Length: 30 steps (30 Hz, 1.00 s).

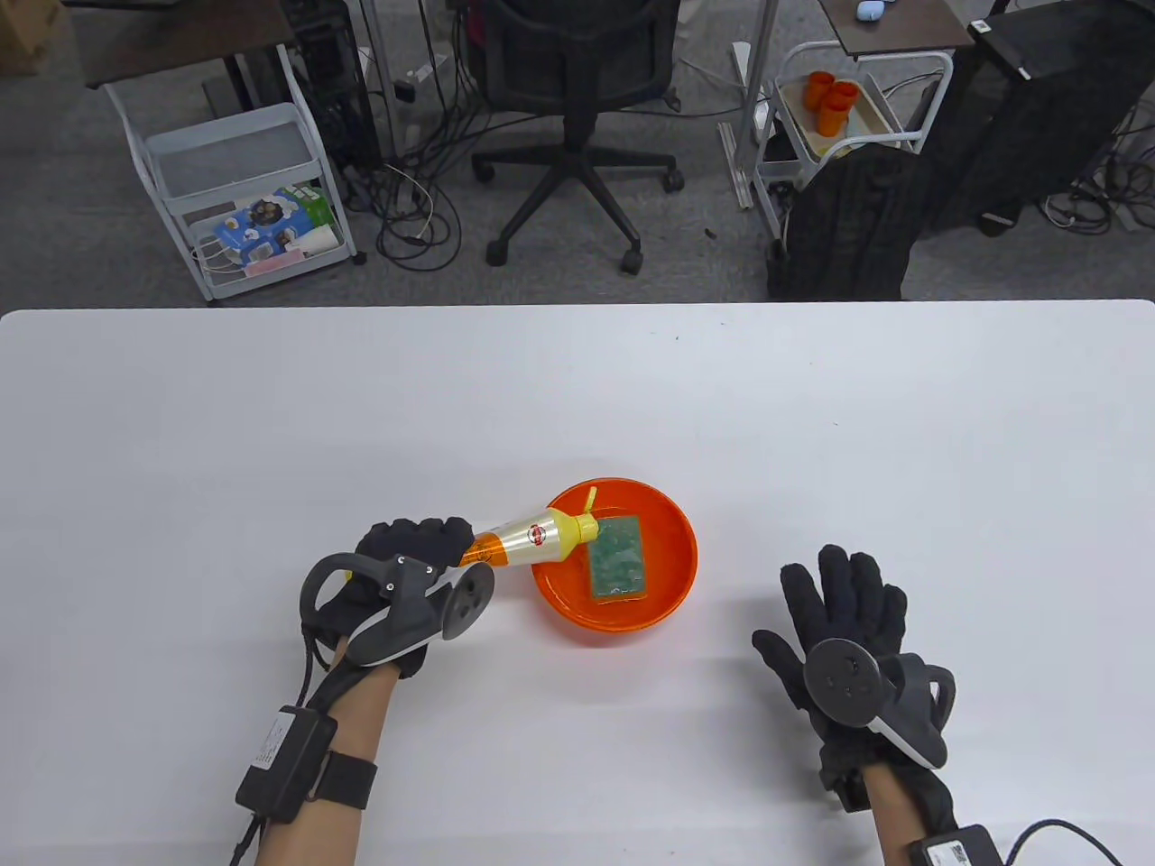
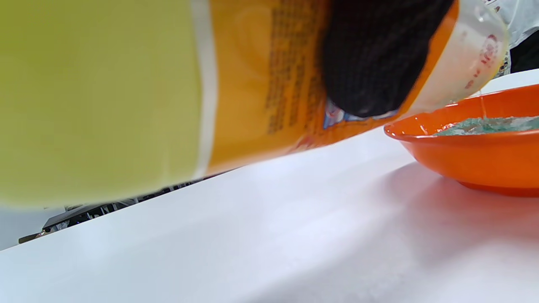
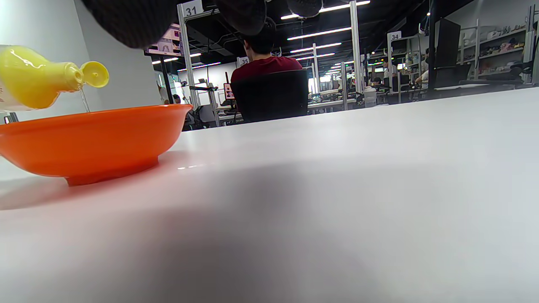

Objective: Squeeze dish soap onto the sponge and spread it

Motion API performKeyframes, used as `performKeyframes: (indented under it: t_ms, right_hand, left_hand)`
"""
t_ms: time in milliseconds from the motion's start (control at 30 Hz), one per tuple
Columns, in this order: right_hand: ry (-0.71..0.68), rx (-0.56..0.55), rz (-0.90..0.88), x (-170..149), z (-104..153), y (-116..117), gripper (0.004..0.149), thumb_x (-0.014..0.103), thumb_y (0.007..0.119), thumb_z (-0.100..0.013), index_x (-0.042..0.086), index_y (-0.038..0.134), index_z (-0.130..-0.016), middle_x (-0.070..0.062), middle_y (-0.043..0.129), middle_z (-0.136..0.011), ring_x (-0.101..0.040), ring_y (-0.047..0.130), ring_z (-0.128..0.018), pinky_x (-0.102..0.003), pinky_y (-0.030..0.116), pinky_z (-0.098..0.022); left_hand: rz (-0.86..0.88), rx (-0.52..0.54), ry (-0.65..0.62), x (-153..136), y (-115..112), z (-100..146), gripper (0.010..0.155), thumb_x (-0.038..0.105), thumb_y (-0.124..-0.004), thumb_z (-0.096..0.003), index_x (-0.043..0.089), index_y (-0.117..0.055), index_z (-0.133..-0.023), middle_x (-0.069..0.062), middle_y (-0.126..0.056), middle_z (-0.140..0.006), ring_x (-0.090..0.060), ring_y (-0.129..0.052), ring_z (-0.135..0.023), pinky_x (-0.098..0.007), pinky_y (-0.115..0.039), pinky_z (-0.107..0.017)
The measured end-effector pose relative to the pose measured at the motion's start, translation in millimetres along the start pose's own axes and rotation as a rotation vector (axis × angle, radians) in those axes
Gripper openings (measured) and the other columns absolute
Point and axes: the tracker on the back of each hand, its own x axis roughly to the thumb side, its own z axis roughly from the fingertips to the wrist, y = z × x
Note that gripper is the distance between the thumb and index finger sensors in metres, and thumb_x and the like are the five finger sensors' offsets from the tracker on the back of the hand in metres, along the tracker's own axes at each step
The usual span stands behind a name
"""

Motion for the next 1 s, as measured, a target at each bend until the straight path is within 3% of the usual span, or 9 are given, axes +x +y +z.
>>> performKeyframes:
  t_ms: [700,1000]
  right_hand:
    - [-0.008,-0.016,-0.005,0,1,-2,0.076,0.060,0.060,-0.059,0.018,0.038,-0.119,-0.025,0.022,-0.126,-0.054,0.019,-0.113,-0.072,0.024,-0.079]
    - [-0.004,-0.023,-0.012,-1,2,-3,0.076,0.060,0.060,-0.059,0.018,0.038,-0.119,-0.025,0.022,-0.125,-0.054,0.019,-0.113,-0.072,0.024,-0.078]
  left_hand:
    - [0.072,0.012,-0.050,46,9,-24,0.055,0.049,-0.094,-0.0420,0.028,-0.083,-0.091,0.002,-0.104,-0.085,-0.024,-0.108,-0.075,-0.048,-0.088,-0.061]
    - [0.098,0.026,-0.069,52,10,-22,0.055,0.049,-0.094,-0.0418,0.028,-0.083,-0.091,0.001,-0.104,-0.085,-0.024,-0.108,-0.075,-0.048,-0.089,-0.061]
